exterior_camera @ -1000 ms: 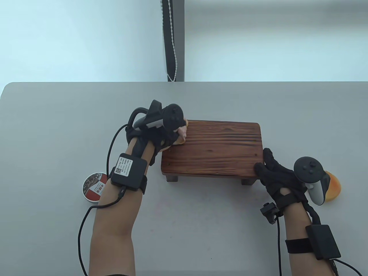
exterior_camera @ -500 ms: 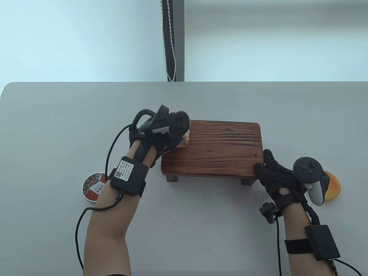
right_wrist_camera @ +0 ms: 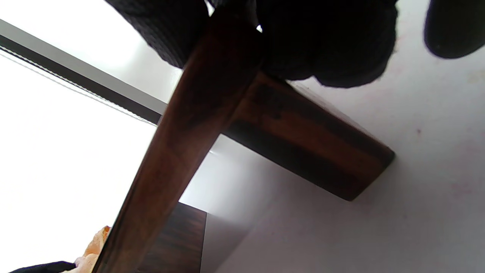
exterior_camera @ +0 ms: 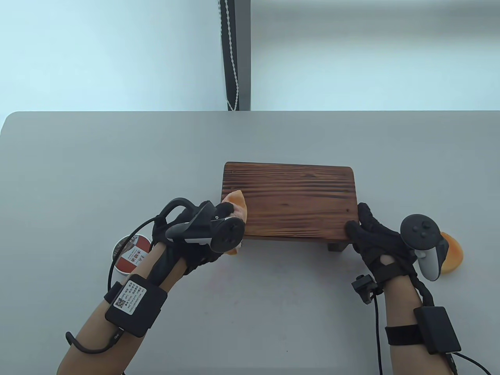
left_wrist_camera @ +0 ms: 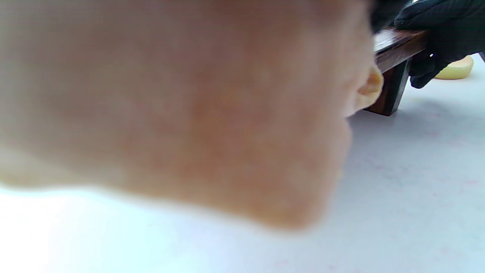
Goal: Dip and apply wood wax on stool
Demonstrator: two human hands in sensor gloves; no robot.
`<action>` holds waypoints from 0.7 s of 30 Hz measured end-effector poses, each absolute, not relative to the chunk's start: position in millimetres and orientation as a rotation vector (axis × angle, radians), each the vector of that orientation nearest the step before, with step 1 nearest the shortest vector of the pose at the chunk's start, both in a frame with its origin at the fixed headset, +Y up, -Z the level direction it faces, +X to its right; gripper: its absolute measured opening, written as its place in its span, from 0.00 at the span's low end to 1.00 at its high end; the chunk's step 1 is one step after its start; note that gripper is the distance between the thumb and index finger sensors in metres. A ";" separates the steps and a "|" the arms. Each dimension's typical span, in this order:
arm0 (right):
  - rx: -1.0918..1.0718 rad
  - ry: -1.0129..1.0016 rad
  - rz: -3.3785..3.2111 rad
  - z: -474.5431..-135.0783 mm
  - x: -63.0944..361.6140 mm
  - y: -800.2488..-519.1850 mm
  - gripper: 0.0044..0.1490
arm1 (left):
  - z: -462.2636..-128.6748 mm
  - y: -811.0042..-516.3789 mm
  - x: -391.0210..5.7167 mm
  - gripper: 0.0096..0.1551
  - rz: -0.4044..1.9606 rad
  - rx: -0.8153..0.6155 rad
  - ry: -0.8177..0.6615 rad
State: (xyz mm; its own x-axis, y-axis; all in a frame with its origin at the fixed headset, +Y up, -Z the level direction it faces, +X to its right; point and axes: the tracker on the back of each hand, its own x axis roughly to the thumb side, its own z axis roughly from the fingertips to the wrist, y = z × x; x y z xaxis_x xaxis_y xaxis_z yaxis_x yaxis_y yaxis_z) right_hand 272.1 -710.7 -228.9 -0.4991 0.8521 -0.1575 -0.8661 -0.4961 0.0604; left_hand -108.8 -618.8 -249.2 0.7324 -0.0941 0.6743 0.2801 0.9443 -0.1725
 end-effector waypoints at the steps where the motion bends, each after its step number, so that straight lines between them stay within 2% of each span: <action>1: -0.129 0.157 2.092 -228.7 271.9 -710.6 0.48 | -253.1 -620.1 -106.8 0.33 -0.196 -0.280 -0.711; 4: -0.126 0.153 2.100 -228.7 271.8 -710.2 0.48 | -267.2 -622.1 -95.8 0.51 -0.204 -0.317 -0.660; 6: -0.123 0.149 2.095 -228.6 272.2 -710.9 0.48 | -278.4 -623.6 -86.0 0.54 -0.230 -0.295 -0.645; 10: -0.120 0.152 2.097 -228.3 272.0 -710.1 0.48 | -317.6 -624.2 -63.5 0.49 -0.182 -0.388 -0.584; 15: -0.120 0.154 2.095 -228.0 272.1 -709.9 0.47 | -363.6 -623.8 -34.4 0.45 -0.166 -0.379 -0.504; 21: -0.118 0.156 2.092 -228.3 272.5 -709.6 0.48 | -388.7 -624.1 -13.6 0.43 -0.164 -0.353 -0.458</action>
State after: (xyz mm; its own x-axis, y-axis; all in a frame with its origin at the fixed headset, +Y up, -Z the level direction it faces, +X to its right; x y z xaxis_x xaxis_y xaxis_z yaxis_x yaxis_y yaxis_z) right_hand 272.5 -709.6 -228.3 -0.5012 0.8526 -0.1482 -0.8651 -0.4976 0.0629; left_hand -13.6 -624.1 -388.7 0.8852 -0.0765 0.4589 0.2331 0.9266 -0.2952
